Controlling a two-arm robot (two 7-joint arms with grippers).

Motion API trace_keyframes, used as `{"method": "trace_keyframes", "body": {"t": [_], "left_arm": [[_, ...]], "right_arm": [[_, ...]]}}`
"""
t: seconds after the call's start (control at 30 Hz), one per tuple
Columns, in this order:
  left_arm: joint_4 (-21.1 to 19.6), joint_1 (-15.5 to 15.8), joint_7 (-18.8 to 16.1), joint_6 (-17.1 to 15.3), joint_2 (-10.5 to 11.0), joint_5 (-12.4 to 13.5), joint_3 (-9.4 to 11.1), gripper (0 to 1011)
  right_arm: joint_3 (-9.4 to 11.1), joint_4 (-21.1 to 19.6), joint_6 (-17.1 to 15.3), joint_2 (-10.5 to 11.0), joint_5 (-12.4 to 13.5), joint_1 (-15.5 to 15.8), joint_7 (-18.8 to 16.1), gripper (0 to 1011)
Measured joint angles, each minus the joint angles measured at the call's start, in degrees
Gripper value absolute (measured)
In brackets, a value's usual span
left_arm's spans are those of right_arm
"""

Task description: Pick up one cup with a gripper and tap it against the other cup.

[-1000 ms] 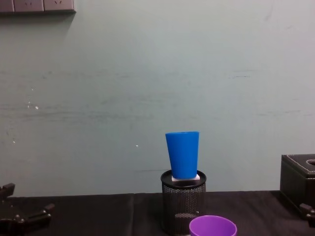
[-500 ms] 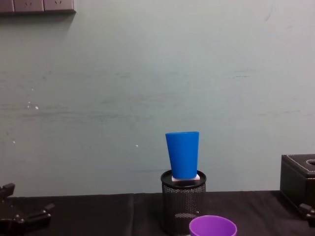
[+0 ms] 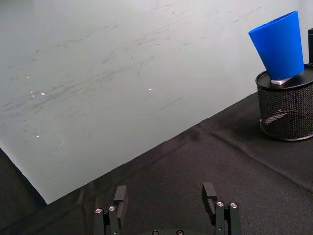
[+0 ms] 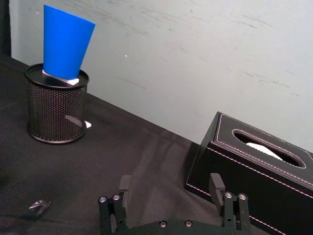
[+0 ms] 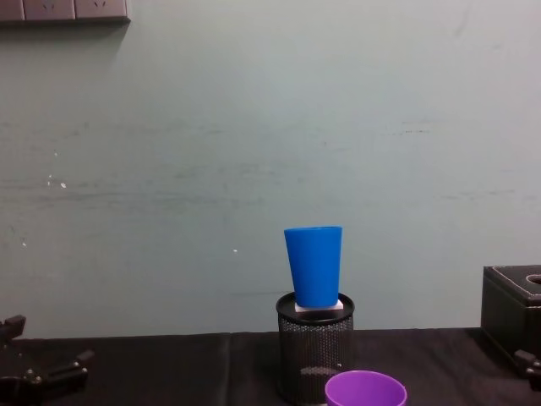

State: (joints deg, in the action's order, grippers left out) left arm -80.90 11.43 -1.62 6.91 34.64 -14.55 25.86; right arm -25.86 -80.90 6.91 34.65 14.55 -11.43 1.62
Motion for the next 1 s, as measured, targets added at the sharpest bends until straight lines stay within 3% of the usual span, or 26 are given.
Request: {"method": "trace_keyframes", "body": {"t": [0.53,0.73,0.8,1.0], "left_arm": [[0.0,0.0,0.0,0.0,0.0,0.0,0.0,1000],[0.0,0.0,0.0,0.0,0.0,0.0,0.0,1000],[0.0,0.0,0.0,0.0,0.0,0.0,0.0,1000],[0.0,0.0,0.0,0.0,0.0,0.0,0.0,1000]], "right_arm": [[0.0,0.0,0.0,0.0,0.0,0.0,0.0,1003],[1.0,-1.8,2.3,0.2,-1.0,0.9,-0.5,1003],[1.4,-2.6,2.8,0.4,-0.6,1.5,-1.2,1003],[2.4,-6.7,3.3,1.6,3.8,5.0,-7.2,1003]]}}
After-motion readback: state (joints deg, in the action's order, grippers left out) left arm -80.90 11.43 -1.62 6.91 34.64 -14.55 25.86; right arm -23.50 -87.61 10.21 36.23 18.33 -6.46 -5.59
